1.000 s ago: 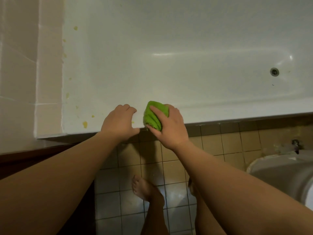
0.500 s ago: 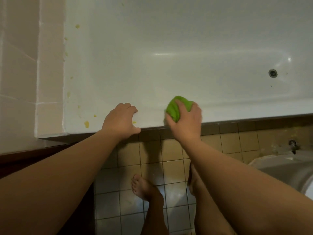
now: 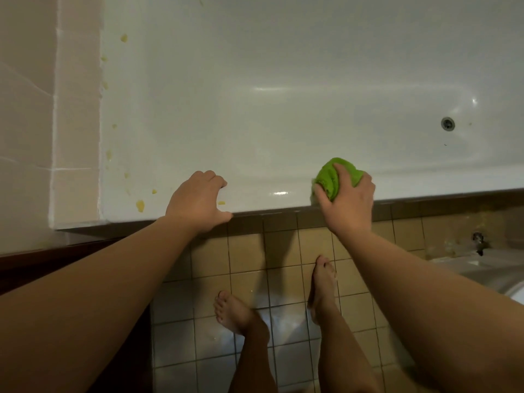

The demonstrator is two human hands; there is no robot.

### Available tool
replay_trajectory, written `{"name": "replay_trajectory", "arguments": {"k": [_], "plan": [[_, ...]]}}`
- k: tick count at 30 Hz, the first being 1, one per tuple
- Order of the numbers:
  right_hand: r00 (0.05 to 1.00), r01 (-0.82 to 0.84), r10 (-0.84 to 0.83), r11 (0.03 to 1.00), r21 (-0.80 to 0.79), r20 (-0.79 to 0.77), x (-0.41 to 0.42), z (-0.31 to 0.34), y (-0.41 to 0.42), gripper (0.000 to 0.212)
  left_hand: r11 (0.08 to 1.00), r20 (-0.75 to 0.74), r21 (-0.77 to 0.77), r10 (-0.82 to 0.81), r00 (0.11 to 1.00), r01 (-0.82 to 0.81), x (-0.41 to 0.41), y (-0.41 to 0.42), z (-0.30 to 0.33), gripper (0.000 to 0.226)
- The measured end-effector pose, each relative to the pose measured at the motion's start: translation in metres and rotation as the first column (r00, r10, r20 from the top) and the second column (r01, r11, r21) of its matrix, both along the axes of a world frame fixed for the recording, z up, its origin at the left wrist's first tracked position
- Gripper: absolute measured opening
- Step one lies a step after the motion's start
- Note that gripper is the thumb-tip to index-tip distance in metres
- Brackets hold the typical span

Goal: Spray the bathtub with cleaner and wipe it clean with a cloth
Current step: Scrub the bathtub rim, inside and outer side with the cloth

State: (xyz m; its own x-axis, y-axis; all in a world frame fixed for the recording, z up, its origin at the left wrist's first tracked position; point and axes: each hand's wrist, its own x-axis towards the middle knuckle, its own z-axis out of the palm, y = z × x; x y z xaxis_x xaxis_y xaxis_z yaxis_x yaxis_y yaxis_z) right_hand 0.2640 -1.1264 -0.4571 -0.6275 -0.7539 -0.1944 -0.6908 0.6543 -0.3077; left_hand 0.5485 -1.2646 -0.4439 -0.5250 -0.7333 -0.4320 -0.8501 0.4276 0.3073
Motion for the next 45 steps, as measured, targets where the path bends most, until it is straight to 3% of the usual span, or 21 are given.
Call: {"name": "replay_trajectory", "arguments": {"k": [4, 8, 10, 13, 16, 20, 27, 32, 34, 40, 45], "plan": [[0.986, -0.162, 0.162, 0.987, -0.004, 0.034, 0.071, -0.003, -0.026, 0.072, 1.0, -0.013, 0.008, 0.012, 1.0, -0.012, 0.001, 0.001, -0.001, 0.074], [0.866, -0.487, 0.494, 0.869, -0.086, 0.081, 0.117, -0.003, -0.034, 0.07, 1.0, -0.04, -0.015, -0.001, 0.999, 0.0, 0.005, -0.003, -0.001, 0.073], [0.819, -0.554, 0.564, 0.825, -0.108, 0.106, 0.103, 0.0, -0.03, 0.072, 0.999, -0.034, -0.036, -0.02, 0.999, 0.018, 0.01, -0.006, 0.0, 0.074], [0.863, -0.481, 0.488, 0.873, -0.082, 0.131, 0.063, 0.001, -0.015, 0.073, 0.998, 0.008, -0.049, -0.046, 0.999, 0.046, 0.017, -0.008, 0.004, 0.076], [0.959, -0.26, 0.265, 0.963, -0.066, 0.103, 0.036, 0.001, -0.004, 0.07, 0.996, 0.029, -0.075, -0.046, 0.999, 0.048, 0.026, -0.008, 0.007, 0.077], [0.988, -0.137, 0.139, 0.99, -0.038, 0.062, 0.059, -0.001, -0.017, 0.067, 0.995, 0.017, -0.101, -0.02, 1.0, 0.022, 0.042, -0.003, 0.008, 0.074], [0.87, -0.339, 0.403, 0.908, -0.247, 0.285, 0.158, -0.003, -0.053, 0.052, 0.959, -0.185, -0.216, 0.146, 0.972, -0.185, 0.103, 0.01, 0.002, 0.103], [0.759, -0.584, 0.625, 0.777, -0.235, 0.18, 0.18, -0.003, -0.061, 0.065, 0.909, -0.143, -0.229, 0.321, 0.936, -0.347, 0.157, 0.01, 0.003, 0.122], [0.748, -0.611, 0.644, 0.763, -0.209, 0.164, 0.166, -0.006, -0.06, 0.07, 0.912, -0.099, -0.208, 0.339, 0.935, -0.353, 0.173, 0.01, 0.001, 0.123], [0.875, -0.457, 0.473, 0.878, -0.144, 0.103, 0.157, -0.008, -0.059, 0.067, 0.922, -0.132, -0.165, 0.331, 0.934, -0.35, 0.195, 0.011, -0.002, 0.116], [0.773, -0.604, 0.628, 0.773, -0.194, 0.096, 0.215, -0.008, -0.086, 0.07, 0.935, -0.121, -0.163, 0.299, 0.946, -0.316, 0.206, 0.008, -0.006, 0.108]]}}
